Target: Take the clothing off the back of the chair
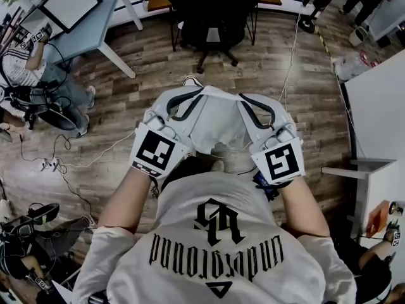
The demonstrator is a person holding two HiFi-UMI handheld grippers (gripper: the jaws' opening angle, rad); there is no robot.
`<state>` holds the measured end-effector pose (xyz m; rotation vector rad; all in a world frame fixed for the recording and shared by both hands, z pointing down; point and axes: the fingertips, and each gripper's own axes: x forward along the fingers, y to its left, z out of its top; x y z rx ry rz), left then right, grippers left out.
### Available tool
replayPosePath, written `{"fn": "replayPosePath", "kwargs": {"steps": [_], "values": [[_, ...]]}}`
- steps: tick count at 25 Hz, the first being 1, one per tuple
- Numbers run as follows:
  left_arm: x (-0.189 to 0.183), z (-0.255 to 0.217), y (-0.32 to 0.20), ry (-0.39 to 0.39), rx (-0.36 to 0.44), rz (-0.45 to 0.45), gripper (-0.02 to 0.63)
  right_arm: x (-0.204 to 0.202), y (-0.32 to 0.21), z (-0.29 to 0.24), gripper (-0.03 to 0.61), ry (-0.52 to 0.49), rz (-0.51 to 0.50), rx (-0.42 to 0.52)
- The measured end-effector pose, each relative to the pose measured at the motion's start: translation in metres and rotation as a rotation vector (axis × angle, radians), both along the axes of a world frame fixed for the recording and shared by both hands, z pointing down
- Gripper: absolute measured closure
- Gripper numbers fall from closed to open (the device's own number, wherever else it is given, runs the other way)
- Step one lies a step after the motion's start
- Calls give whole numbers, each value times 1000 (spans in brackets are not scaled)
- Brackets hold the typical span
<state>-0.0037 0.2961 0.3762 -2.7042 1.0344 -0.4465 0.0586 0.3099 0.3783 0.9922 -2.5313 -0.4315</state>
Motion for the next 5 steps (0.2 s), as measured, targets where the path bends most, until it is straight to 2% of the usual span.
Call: {"fn": "replayPosePath", "kwargs": {"steps": [5], "values": [[3, -3, 6, 1, 5, -5, 558, 3, 6, -3, 569, 0, -2, 2]]}}
